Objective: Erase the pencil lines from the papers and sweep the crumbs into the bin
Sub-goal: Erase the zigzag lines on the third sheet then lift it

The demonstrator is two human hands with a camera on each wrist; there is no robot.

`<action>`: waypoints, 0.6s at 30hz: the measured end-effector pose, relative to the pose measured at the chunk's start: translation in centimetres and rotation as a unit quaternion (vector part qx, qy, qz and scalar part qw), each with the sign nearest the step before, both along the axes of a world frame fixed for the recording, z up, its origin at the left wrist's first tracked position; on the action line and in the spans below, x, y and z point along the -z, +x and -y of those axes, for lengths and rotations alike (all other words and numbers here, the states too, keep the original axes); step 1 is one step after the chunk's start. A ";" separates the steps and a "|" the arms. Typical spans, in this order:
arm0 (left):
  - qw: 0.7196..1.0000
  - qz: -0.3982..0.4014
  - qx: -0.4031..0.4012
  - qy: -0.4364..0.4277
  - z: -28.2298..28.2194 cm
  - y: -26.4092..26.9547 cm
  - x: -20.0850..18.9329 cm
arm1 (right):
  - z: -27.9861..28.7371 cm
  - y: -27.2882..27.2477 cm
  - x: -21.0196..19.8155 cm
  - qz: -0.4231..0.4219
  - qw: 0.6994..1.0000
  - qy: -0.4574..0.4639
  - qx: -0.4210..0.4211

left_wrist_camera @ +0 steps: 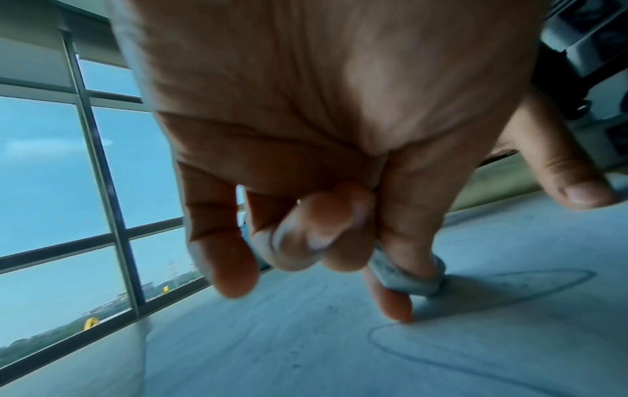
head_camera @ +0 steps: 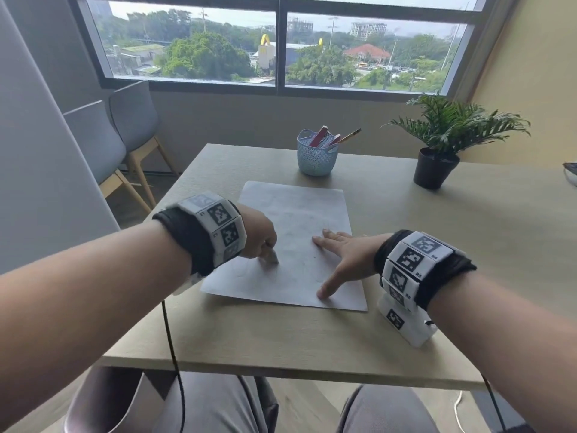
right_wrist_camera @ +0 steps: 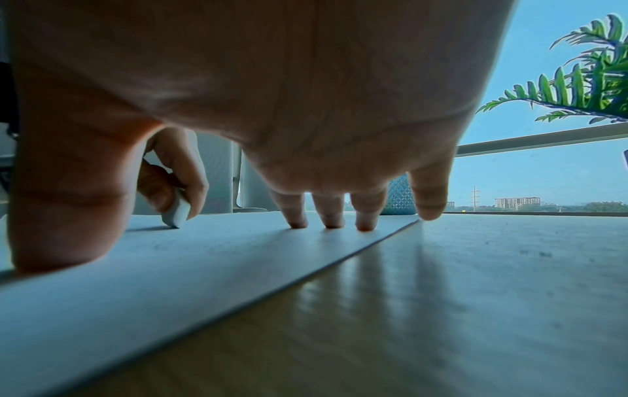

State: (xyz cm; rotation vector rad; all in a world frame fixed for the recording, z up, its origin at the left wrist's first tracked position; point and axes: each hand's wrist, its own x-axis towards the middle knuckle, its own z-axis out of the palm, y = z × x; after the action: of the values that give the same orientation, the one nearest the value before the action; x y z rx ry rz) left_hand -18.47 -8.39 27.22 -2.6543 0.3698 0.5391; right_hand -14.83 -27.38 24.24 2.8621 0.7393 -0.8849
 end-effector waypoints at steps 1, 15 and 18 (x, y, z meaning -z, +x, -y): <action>1.000 0.001 0.004 0.006 0.1 -0.1 0.0 | 0.0 0.0 0.0 0.002 1.000 0.000 0.000; 0.999 -0.023 0.027 -0.011 0.4 -1.9 0.2 | 0.0 0.0 -0.1 -0.006 1.000 0.004 0.000; 0.999 -0.029 0.028 -0.018 0.2 -2.7 0.4 | 0.0 -0.2 -0.4 -0.007 1.000 -0.002 -0.004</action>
State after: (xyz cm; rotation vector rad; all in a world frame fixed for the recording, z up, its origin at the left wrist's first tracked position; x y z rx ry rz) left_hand -21.21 -8.60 26.86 -2.6591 0.4738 0.5986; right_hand -15.00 -27.37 24.65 2.8504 0.7487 -0.9064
